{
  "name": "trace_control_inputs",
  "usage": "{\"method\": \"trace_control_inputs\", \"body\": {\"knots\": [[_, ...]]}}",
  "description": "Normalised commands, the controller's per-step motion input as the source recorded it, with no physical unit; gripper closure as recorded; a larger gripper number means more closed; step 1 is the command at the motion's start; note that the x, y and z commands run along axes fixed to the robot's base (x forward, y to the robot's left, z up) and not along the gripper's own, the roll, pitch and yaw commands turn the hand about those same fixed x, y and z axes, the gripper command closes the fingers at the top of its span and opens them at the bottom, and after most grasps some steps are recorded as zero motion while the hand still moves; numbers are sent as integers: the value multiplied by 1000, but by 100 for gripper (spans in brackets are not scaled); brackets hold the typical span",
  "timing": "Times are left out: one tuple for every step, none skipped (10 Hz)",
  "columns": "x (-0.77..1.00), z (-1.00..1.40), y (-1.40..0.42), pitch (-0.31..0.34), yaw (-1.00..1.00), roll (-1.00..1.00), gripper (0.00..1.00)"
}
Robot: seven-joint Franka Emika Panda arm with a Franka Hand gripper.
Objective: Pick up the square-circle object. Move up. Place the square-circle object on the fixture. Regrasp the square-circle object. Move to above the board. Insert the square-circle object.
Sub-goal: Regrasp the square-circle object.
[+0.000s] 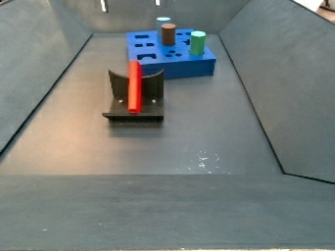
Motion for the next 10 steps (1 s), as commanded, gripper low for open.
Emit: {"method": "trace_control_inputs", "body": {"knots": [[21,-6,-22,22,26,1000,0],[35,-7,-24,35,31,1000,0],[50,-9,-26,48,36,1000,0],[63,-11,-28,67,43,1000,0],[79,-7,-34,97,57,1000,0],[87,-12,-36,129,75,1000,0],[93,-16,-37,156,102,981,0],[93,-14,-39,154,121,786,0],[93,-17,-41,137,146,530,0],[92,-14,-38,119,163,348,0]]}}
